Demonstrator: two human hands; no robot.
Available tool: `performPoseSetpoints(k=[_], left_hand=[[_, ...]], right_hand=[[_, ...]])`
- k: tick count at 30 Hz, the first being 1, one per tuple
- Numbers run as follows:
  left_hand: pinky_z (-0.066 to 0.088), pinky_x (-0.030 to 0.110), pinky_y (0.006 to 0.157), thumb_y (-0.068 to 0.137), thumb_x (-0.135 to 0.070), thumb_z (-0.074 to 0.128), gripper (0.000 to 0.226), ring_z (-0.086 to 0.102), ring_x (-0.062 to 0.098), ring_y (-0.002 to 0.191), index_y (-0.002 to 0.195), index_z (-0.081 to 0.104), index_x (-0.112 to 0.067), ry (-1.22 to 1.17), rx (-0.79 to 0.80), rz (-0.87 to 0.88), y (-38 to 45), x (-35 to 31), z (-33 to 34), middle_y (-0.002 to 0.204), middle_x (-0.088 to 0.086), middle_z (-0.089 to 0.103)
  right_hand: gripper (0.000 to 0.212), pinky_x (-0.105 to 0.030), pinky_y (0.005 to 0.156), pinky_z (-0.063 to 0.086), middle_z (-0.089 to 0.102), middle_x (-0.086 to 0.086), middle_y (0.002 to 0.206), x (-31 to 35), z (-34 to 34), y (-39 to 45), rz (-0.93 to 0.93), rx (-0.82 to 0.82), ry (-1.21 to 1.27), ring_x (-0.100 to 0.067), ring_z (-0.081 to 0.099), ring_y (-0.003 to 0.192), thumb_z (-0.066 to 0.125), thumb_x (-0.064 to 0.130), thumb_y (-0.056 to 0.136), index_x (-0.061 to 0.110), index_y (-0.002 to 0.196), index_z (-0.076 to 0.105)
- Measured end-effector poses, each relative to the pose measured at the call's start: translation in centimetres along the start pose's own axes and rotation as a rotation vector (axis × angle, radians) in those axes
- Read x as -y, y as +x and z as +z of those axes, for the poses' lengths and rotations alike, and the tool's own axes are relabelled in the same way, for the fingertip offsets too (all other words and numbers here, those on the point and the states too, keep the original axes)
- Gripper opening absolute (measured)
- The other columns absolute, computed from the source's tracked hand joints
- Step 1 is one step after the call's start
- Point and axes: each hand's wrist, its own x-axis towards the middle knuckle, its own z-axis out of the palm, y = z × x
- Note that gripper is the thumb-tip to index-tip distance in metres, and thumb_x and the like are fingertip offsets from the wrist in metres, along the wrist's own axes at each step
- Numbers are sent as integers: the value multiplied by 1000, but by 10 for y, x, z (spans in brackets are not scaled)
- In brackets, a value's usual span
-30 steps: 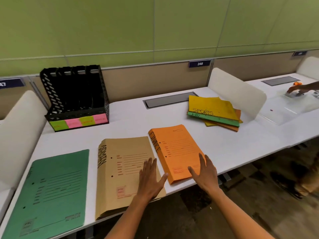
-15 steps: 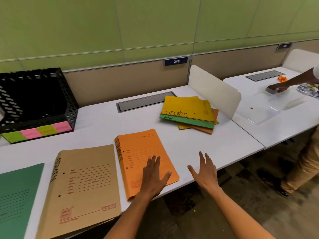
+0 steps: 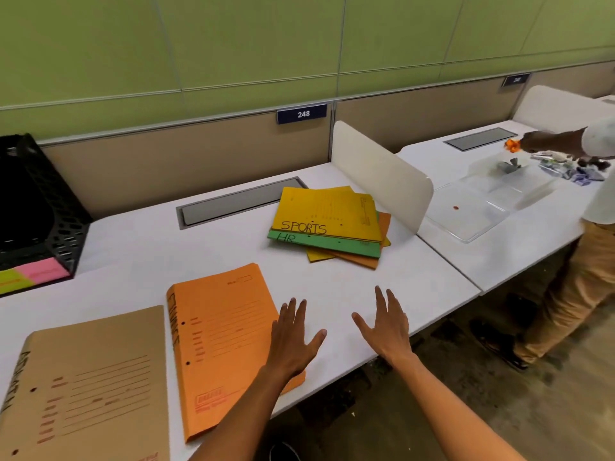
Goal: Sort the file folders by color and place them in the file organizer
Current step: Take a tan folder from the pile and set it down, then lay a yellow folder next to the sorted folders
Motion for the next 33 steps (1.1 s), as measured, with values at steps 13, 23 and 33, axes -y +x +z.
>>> performPoseSetpoints(k=[13, 23, 33], left_hand=[[0, 42, 120, 94, -56, 45, 80, -12, 16, 149, 155, 4, -24, -131, -23, 35, 141, -19, 1, 163, -2, -8], [13, 30, 119, 93, -49, 54, 78, 3, 11, 149, 154, 14, -22, -361, -112, -7, 202, -35, 2, 163, -2, 7], [20, 30, 117, 94, -38, 57, 70, 13, 14, 148, 153, 22, -21, -339, -184, -67, 256, -67, 10, 161, 1, 18]], right_hand=[[92, -49, 116, 21, 8, -11, 161, -1, -13, 126, -29, -68, -59, -29, 14, 147, 43, 70, 85, 21, 154, 6], [91, -49, 108, 36, 30, -16, 152, 4, -20, 211, -56, -61, 59, -33, 35, 136, 55, 63, 84, 15, 151, 18], [86, -51, 105, 38, 37, -14, 148, -6, -43, 307, -21, 91, 251, -37, 40, 131, 61, 52, 86, 17, 151, 18]])
